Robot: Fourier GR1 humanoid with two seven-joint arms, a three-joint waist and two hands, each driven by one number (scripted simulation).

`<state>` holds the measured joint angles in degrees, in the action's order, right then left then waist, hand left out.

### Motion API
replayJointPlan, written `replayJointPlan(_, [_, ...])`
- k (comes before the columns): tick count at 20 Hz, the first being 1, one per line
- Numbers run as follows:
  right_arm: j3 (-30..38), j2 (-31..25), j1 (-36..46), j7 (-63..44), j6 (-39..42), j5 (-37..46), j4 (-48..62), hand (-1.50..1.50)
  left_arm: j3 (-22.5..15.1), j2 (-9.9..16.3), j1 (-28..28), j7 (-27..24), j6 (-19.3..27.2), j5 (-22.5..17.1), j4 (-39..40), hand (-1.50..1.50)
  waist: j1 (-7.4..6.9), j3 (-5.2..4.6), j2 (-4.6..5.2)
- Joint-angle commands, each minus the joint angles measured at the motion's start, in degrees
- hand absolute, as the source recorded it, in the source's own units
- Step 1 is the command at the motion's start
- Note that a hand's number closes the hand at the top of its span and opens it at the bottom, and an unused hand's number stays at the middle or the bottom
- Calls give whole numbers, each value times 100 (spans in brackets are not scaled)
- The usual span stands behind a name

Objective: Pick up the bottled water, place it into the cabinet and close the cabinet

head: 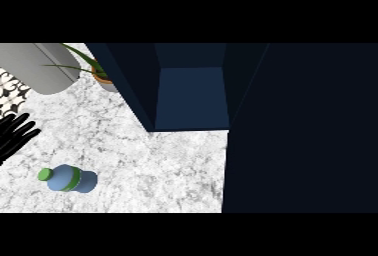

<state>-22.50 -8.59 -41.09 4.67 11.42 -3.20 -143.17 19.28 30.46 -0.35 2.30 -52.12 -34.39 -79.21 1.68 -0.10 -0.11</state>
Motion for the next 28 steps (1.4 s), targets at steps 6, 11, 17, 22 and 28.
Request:
replayJointPlan(6, [-212, -354, -696, -14, -32, 184, -1166, -150, -43, -298, -449, -906, -523, 1328, 1814, -150, 31, -13, 17])
replayJointPlan(11, [-346, -493, -1045, 442, 6, 255, -987, -150, -310, -607, -840, -1746, -206, 2477, 2591, -150, 122, -22, 24])
replayJointPlan(17, [-532, -651, -1234, 704, -35, 452, -990, -150, -632, -800, -1131, -2514, -158, 3000, 3301, -150, 161, -27, 17])
replayJointPlan(22, [-371, -858, -1504, 1018, -12, 362, -842, -150, -960, -887, -952, -3386, -44, 3469, 3630, -150, 190, -33, 9])
replayJointPlan(28, [-355, -773, -1087, 1013, -194, 311, -690, -150, -1147, -1071, -1280, -3891, -60, 3457, 4294, 150, 97, -40, 72])
